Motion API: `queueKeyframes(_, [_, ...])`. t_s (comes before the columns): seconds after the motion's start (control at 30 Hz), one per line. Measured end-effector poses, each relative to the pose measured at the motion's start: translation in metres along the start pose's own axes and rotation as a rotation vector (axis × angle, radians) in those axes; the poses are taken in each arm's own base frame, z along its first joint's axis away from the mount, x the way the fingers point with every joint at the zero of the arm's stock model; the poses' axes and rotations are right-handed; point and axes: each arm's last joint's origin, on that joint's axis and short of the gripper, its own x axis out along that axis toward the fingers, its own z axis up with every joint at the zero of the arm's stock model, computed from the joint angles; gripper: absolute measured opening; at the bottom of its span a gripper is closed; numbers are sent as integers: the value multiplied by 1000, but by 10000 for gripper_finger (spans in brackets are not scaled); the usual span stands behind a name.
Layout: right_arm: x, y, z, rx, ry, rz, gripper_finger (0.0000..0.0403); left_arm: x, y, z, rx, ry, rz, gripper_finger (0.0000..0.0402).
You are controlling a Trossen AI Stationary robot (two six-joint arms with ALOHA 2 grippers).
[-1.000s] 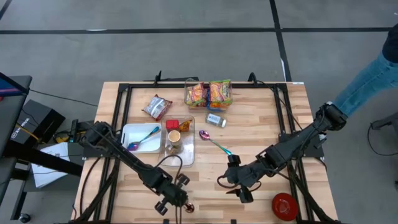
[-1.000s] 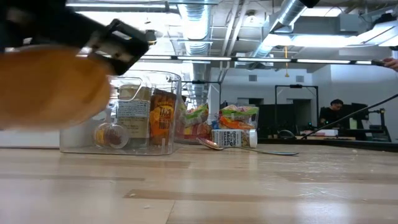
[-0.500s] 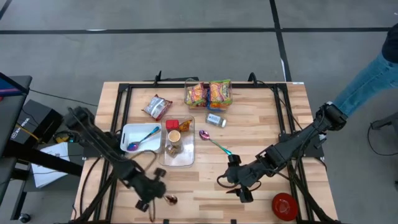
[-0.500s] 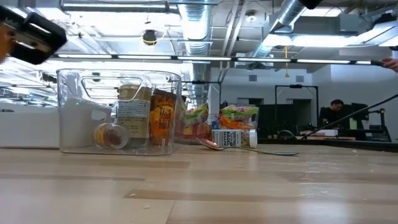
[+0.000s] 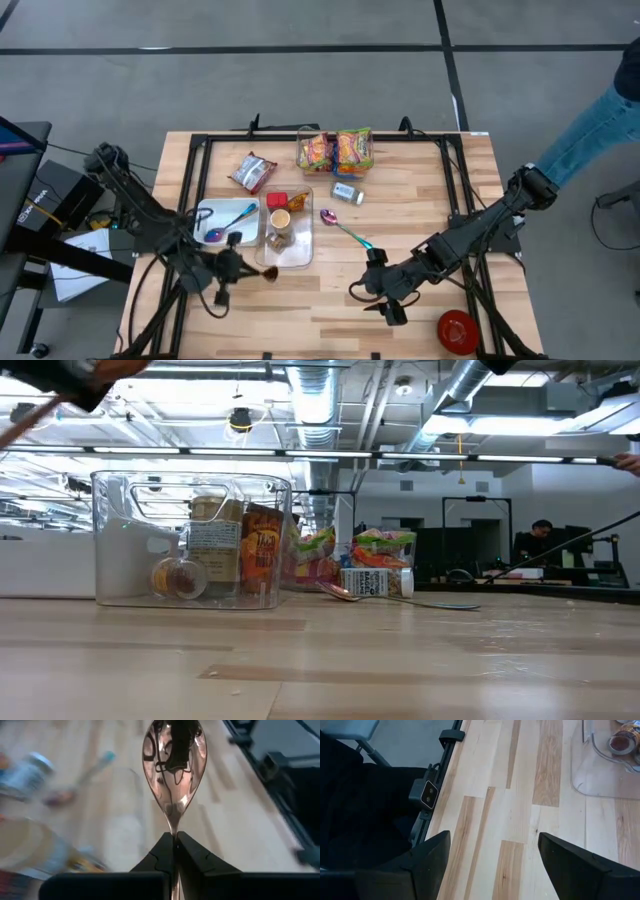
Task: Pick & Place Food Item
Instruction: Put the gold spoon into the white bin
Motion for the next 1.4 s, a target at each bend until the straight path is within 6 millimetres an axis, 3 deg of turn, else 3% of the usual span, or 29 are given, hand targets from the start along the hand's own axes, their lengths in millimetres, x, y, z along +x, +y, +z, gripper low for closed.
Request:
queueKeyframes(0.17, [0, 0, 0, 0, 0, 0, 295, -4, 22, 9, 16, -43, 97, 3])
queueKeyframes(0.33, [0, 0, 0, 0, 1, 0, 295, 3, 48, 7, 46, 43, 229, 3])
queueKeyframes(0.6, [0, 0, 0, -1, 4, -1, 295, 8, 76, 0, -92, 133, 407, 3])
queueKeyframes(1.1, [0, 0, 0, 0, 4, -1, 295, -4, 89, -28, -226, 278, 638, 3])
queueKeyframes(1.27, [0, 0, -1, 0, 5, -1, 295, -3, 92, -52, -247, 321, 646, 4])
queueKeyframes(1.4, [0, 0, 0, -1, 4, -1, 295, -4, 90, -48, -284, 277, 608, 4])
